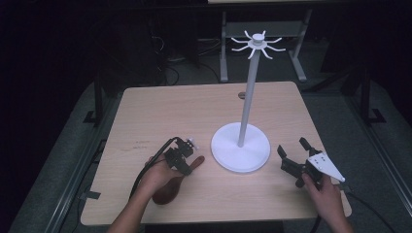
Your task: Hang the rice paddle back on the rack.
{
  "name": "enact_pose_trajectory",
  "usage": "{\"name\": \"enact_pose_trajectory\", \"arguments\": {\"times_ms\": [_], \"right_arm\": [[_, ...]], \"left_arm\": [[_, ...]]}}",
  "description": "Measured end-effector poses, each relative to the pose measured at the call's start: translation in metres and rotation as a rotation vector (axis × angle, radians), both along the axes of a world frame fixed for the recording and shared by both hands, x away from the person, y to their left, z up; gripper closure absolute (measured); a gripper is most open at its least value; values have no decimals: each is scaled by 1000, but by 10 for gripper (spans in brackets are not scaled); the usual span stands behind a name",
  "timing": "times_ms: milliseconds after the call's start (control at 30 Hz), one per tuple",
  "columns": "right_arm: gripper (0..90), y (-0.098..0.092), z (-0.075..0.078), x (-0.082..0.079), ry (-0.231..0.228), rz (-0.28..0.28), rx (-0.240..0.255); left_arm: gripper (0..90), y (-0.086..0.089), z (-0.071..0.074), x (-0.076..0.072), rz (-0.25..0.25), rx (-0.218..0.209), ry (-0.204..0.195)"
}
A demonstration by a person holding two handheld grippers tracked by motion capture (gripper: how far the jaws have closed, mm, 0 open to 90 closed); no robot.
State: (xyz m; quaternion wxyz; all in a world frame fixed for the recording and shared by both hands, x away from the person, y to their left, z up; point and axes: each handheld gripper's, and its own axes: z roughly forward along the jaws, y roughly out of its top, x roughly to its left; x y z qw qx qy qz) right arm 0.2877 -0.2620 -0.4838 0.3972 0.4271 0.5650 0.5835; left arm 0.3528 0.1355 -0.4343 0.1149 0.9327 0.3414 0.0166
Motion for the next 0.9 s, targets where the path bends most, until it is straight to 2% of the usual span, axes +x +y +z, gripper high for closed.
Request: {"name": "enact_pose_trajectory", "arguments": {"times_ms": [100,500,767,833,867,900], "right_arm": [[135,0,0,0,0,0,-1],[135,0,0,0,0,0,-2],[135,0,0,0,-1,0,-3],[135,0,0,0,0,0,-1],[135,0,0,0,0,0,-1],[135,0,0,0,-1,0,-3]], "left_arm": [[739,-1,0,-1,6,12,-12],[762,-1,0,-2,20,19,-20],[764,7,0,-2,33,-31,-12],[764,11,2,-2,37,-60,-20],[763,11,2,-2,37,-60,-20],[763,15,4,-3,44,-88,-30]]}}
